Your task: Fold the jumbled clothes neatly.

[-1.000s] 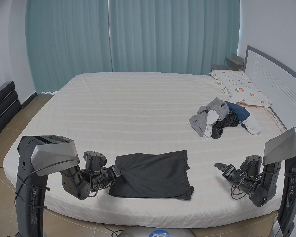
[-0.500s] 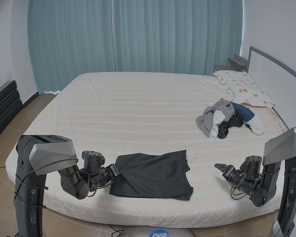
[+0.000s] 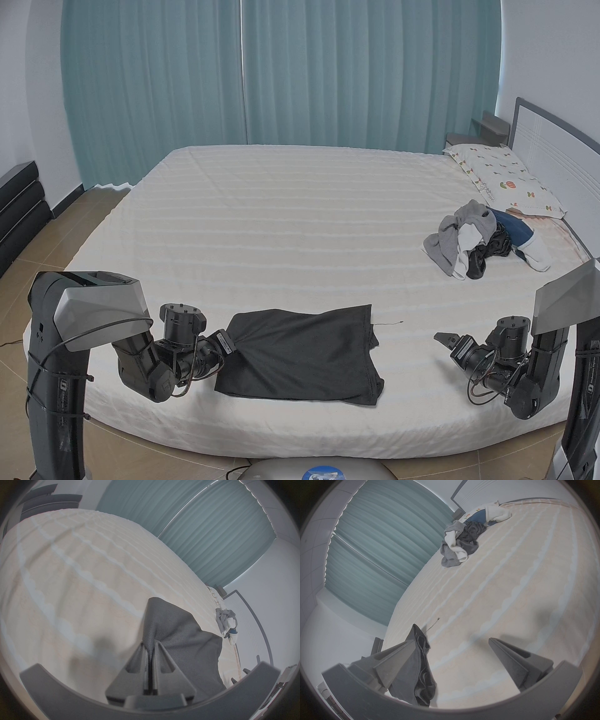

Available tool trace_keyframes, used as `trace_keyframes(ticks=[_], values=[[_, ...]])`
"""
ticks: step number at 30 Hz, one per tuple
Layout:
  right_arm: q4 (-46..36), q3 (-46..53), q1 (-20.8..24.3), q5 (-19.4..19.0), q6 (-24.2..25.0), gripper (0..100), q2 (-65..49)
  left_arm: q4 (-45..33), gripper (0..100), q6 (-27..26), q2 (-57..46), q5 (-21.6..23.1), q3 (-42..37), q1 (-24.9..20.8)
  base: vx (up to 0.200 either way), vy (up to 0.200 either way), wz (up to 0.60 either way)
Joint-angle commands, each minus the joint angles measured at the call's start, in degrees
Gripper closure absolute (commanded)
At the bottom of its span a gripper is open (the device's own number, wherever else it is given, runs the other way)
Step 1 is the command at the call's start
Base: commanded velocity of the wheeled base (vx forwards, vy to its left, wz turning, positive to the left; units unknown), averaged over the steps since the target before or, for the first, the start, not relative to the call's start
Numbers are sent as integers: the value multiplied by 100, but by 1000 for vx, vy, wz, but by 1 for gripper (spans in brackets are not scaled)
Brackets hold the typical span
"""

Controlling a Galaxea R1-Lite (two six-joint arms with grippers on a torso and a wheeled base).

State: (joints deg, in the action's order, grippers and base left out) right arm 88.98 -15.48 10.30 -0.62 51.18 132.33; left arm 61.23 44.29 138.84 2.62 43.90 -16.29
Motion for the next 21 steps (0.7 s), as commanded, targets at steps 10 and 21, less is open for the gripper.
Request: trace_keyframes(ticks=[10, 21], values=[[49, -7, -11, 1, -2, 0, 12, 3, 100, 1, -76, -69, -118, 91, 0, 200, 0], [49, -7, -11, 1, -2, 0, 21, 3, 100, 10, -76, -69, -118, 126, 0, 200, 0]])
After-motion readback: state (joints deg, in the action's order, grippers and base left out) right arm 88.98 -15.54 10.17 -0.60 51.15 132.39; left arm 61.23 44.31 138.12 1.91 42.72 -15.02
